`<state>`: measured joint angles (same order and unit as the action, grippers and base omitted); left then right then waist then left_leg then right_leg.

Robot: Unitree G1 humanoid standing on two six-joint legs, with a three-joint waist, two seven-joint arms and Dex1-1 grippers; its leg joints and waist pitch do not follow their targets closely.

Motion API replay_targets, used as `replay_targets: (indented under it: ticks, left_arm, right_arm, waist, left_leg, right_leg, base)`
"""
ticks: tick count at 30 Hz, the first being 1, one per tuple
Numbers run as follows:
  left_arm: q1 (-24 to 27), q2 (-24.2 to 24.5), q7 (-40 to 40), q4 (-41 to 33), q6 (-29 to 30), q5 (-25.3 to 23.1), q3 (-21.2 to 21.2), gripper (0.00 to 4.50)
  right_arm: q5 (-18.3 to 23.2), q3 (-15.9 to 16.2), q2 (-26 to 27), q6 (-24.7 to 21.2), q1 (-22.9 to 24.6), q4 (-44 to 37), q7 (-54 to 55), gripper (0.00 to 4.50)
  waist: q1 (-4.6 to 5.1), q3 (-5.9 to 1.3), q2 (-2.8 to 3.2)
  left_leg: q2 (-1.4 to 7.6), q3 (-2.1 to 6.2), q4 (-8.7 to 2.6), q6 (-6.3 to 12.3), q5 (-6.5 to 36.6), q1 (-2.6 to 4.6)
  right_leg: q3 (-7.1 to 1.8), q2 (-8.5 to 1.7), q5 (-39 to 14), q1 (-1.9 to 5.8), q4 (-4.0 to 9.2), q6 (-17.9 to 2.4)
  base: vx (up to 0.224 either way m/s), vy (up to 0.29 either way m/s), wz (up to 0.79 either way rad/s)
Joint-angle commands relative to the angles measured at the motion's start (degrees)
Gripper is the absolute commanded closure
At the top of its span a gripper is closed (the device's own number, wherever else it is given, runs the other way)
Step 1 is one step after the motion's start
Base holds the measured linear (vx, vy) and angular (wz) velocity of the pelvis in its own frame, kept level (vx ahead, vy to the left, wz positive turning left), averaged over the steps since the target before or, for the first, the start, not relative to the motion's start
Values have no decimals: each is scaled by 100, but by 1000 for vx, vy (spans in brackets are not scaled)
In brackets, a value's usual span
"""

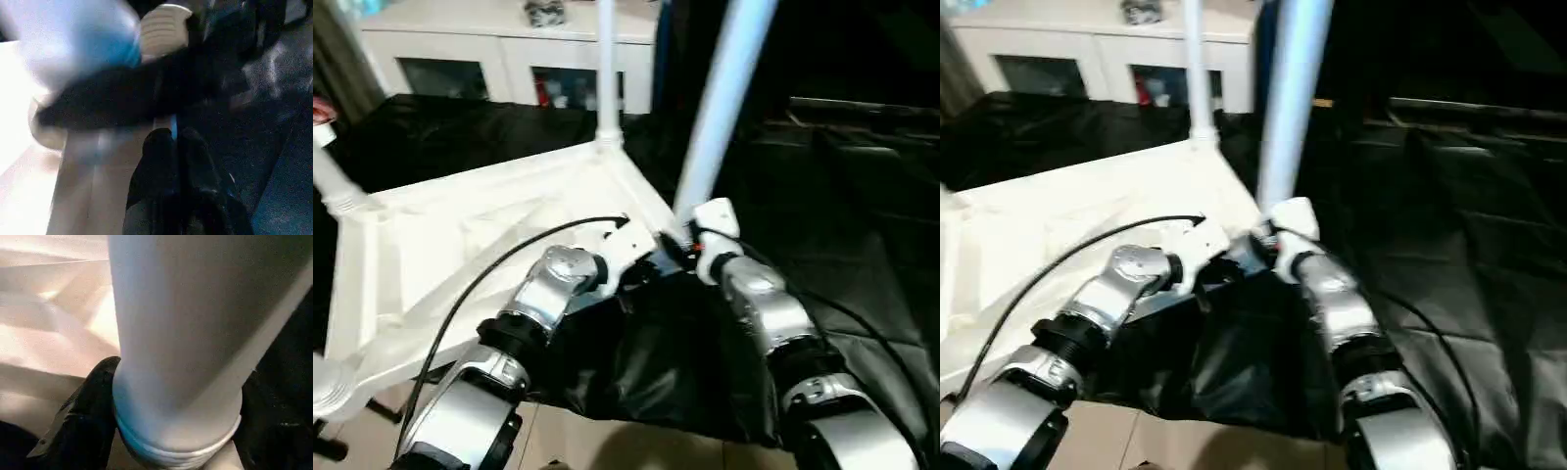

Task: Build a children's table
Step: Insert table leg to table base

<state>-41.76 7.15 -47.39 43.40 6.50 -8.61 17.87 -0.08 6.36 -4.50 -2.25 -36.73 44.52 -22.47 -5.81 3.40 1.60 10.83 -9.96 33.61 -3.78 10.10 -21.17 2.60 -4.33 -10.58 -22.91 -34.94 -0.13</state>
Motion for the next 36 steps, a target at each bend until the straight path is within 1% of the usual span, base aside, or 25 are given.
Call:
replay_targets:
  ticks: [1, 3, 7, 8, 11, 12, 13, 14, 16, 18, 19, 20, 21, 22, 23, 24, 25, 27, 28, 29, 30, 32, 34, 35, 36]
  left_arm:
    - [81, -128, -309, -212, -274, 158, 121, 450]
    - [78, -108, -368, -202, -288, 166, 117, 450]
    - [91, -68, -453, -242, -283, 182, 117, 450]
    - [111, -32, -528, -274, -297, 195, 128, 450]
    - [131, 11, -608, -305, -332, 200, 137, 450]
    - [168, 102, -759, -358, -408, 212, 136, 450]
    - [169, 105, -764, -360, -412, 213, 135, 450]
    - [179, 178, -804, -383, -466, 205, 124, 450]
    - [184, 210, -827, -395, -546, 205, 116, 450]
    - [165, 244, -782, -415, -543, 243, 11, 450]
    - [164, 271, -879, -458, -509, 298, -22, 405]
    - [164, 271, -879, -458, -509, 298, -22, 394]
    - [148, 322, -984, -515, -552, 396, -107, 394]
    - [148, 322, -984, -515, -552, 396, -107, 382]
    - [140, 338, -991, -528, -592, 427, -144, 382]
    - [116, 366, -1062, -533, -721, 525, -227, 358]
    - [59, 368, -1169, -529, -758, 750, -417, 352]
    - [-19, 369, -1427, -564, -719, 1143, -698, 344]
    - [-19, 369, -1427, -564, -719, 1143, -698, 344]
    - [-63, 404, -1586, -609, -629, 1293, -782, 317]
    - [-79, 423, -1648, -629, -596, 1342, -800, 308]
    - [-149, 458, -1834, -694, -483, 1550, -913, 307]
    - [-220, 433, -1926, -703, -414, 1759, -1039, 281]
    - [-249, 412, -1911, -682, -423, 1806, -1080, 281]
    - [-334, 325, -1889, -609, -440, 1932, -1179, 263]
  right_arm:
    - [-105, -17, -59, -167, 138, 441, -127, 178]
    - [-90, -23, -77, -153, 127, 459, -165, 178]
    - [-30, -21, -127, -139, 118, 434, -221, 178]
    - [56, -54, -155, -141, 120, 389, -322, 178]
    - [115, -94, -192, -124, 125, 328, -450, 178]
    - [237, -145, -325, -147, 191, 53, -805, 178]
    - [241, -147, -331, -149, 194, 40, -820, 178]
    - [348, -163, -504, -256, 304, -259, -1135, 178]
    - [387, -158, -609, -287, 363, -398, -1279, 178]
    - [491, -167, -852, -366, 501, -709, -1573, 178]
    - [520, -183, -904, -395, 533, -787, -1636, 178]
    - [520, -183, -904, -395, 533, -787, -1636, 178]
    - [547, -207, -976, -420, 565, -871, -1705, 178]
    - [547, -207, -976, -420, 565, -871, -1705, 178]
    - [557, -216, -997, -434, 576, -902, -1734, 178]
    - [580, -237, -1016, -457, 576, -930, -1757, 178]
    - [608, -246, -1036, -496, 587, -1002, -1822, 178]
    - [656, -247, -1069, -578, 607, -1122, -1895, 178]
    - [656, -247, -1069, -578, 607, -1122, -1895, 178]
    - [688, -233, -1084, -626, 614, -1180, -1944, 178]
    - [704, -226, -1093, -655, 621, -1212, -1963, 178]
    - [740, -166, -1119, -735, 654, -1337, -2127, 178]
    - [767, -93, -1144, -801, 708, -1481, -2319, 178]
    - [775, -67, -1153, -821, 727, -1527, -2379, 178]
    - [813, 18, -1184, -867, 803, -1703, -2588, 178]
  waist:
    - [36, -415, -29]
    - [34, -400, -36]
    - [34, -387, -29]
    - [34, -390, -34]
    - [36, -390, -33]
    - [22, -397, -37]
    - [21, -399, -38]
    - [21, -404, -60]
    - [-10, -410, -60]
    - [-12, -403, -67]
    - [-6, -397, -92]
    - [-6, -395, -90]
    - [-4, -398, -69]
    - [3, -414, -70]
    - [10, -417, -69]
    - [22, -411, -77]
    - [23, -416, -54]
    - [34, -419, -70]
    - [31, -415, -68]
    - [30, -415, -61]
    - [33, -410, -64]
    - [26, -412, -49]
    - [19, -408, -53]
    - [18, -407, -52]
    - [13, -402, -58]
  left_leg:
    - [203, 36, -386, 201, 1162, 68]
    - [197, 38, -400, 179, 1254, 64]
    - [206, 46, -423, 112, 1457, 82]
    - [206, 46, -423, 106, 1460, 76]
    - [206, 49, -425, 115, 1425, 68]
    - [215, 49, -419, 160, 1384, 64]
    - [212, 45, -415, 176, 1340, 60]
    - [212, 43, -411, 189, 1286, 55]
    - [204, 36, -395, 271, 1161, 51]
    - [204, 35, -395, 270, 1198, 48]
    - [198, 27, -394, 274, 1217, 46]
    - [194, 28, -392, 274, 1217, 48]
    - [195, 32, -391, 263, 1190, 43]
    - [205, 34, -388, 256, 1153, 42]
    - [208, 36, -386, 256, 1134, 44]
    - [208, 34, -383, 272, 1097, 28]
    - [200, 31, -376, 285, 1086, 28]
    - [181, 18, -360, 308, 1001, 11]
    - [184, 14, -363, 320, 982, 15]
    - [187, 13, -357, 333, 1005, 23]
    - [190, 10, -360, 345, 1020, 19]
    - [201, 10, -361, 333, 1032, 28]
    - [202, 4, -357, 354, 1043, 27]
    - [204, 4, -358, 354, 1057, 28]
    - [205, 7, -361, 351, 1084, 22]
  right_leg:
    - [-222, -377, -628, 271, 384, -1475]
    - [-220, -375, -767, 279, 398, -1443]
    - [-225, -388, -1134, 265, 436, -1350]
    - [-229, -386, -1122, 267, 432, -1340]
    - [-227, -386, -1084, 268, 429, -1332]
    - [-231, -392, -982, 278, 421, -1339]
    - [-228, -382, -909, 279, 414, -1352]
    - [-227, -380, -835, 283, 407, -1364]
    - [-221, -371, -668, 297, 393, -1366]
    - [-219, -379, -777, 296, 403, -1353]
    - [-218, -379, -901, 296, 418, -1342]
    - [-219, -381, -964, 294, 420, -1335]
    - [-221, -387, -1014, 290, 422, -1331]
    - [-216, -386, -936, 290, 413, -1375]
    - [-212, -374, -852, 287, 399, -1406]
    - [-210, -370, -727, 287, 386, -1452]
    - [-207, -374, -675, 293, 382, -1482]
    - [-201, -359, -532, 313, 364, -1532]
    - [-198, -357, -511, 308, 365, -1542]
    - [-193, -360, -544, 304, 362, -1563]
    - [-190, -351, -589, 301, 367, -1566]
    - [-188, -354, -632, 297, 356, -1577]
    - [-189, -348, -585, 291, 355, -1598]
    - [-189, -350, -605, 290, 361, -1600]
    - [-189, -354, -636, 302, 364, -1592]
  base:
    - [0, 0, 0]
    - [0, 0, 0]
    - [0, 0, 0]
    - [0, 0, 0]
    - [0, 0, 0]
    - [0, 0, 0]
    - [0, 0, 0]
    - [0, 0, 0]
    - [0, 0, 0]
    - [0, 0, 0]
    - [0, 0, 0]
    - [0, 0, 0]
    - [0, 0, 0]
    - [0, 0, 0]
    - [0, 0, 0]
    - [0, 0, 0]
    - [0, 0, 0]
    - [0, 0, 0]
    - [0, 0, 0]
    - [0, 0, 0]
    - [0, 0, 0]
    - [0, 0, 0]
    - [0, 0, 0]
    - [0, 0, 0]
    - [0, 0, 0]
